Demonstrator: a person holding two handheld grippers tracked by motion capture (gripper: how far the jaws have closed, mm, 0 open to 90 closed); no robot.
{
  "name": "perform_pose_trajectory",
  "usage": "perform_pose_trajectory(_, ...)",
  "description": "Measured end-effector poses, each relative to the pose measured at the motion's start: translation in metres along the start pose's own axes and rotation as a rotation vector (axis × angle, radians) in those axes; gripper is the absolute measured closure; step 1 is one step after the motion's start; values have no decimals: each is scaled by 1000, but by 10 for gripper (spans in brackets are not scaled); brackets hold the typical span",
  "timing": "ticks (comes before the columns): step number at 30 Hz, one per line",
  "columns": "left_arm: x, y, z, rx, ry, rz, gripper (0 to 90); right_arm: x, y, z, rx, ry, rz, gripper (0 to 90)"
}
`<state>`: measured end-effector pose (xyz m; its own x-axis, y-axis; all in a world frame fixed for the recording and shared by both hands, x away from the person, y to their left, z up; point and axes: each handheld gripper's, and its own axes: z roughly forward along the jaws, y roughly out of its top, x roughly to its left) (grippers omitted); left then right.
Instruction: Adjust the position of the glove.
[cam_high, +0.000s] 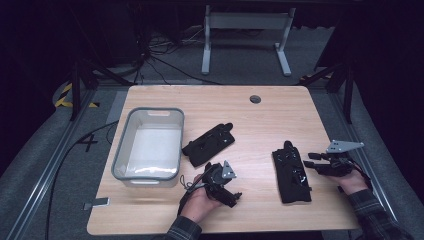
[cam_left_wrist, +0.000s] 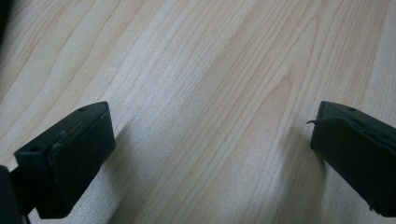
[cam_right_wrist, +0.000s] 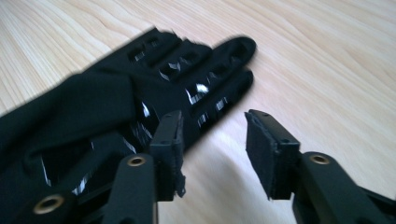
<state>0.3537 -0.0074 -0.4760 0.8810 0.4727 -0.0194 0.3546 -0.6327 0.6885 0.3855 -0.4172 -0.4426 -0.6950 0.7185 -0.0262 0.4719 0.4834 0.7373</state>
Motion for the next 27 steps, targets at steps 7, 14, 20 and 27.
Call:
perform_pose_trajectory(7,0,0,0,1,0,0,1,2,-27,-16,-1,-40,67,321)
perform_pose_trajectory(14,0,0,0,3,1,5,0,10,-42,-19,9,-54,56,193)
perform_pose_trajectory(20,0,0,0,3,5,-5,1,9,-44,-16,19,-53,54,149)
perform_pose_trajectory(27,1,7,-6,30,24,-32,172,10,-45,-15,11,-50,53,136)
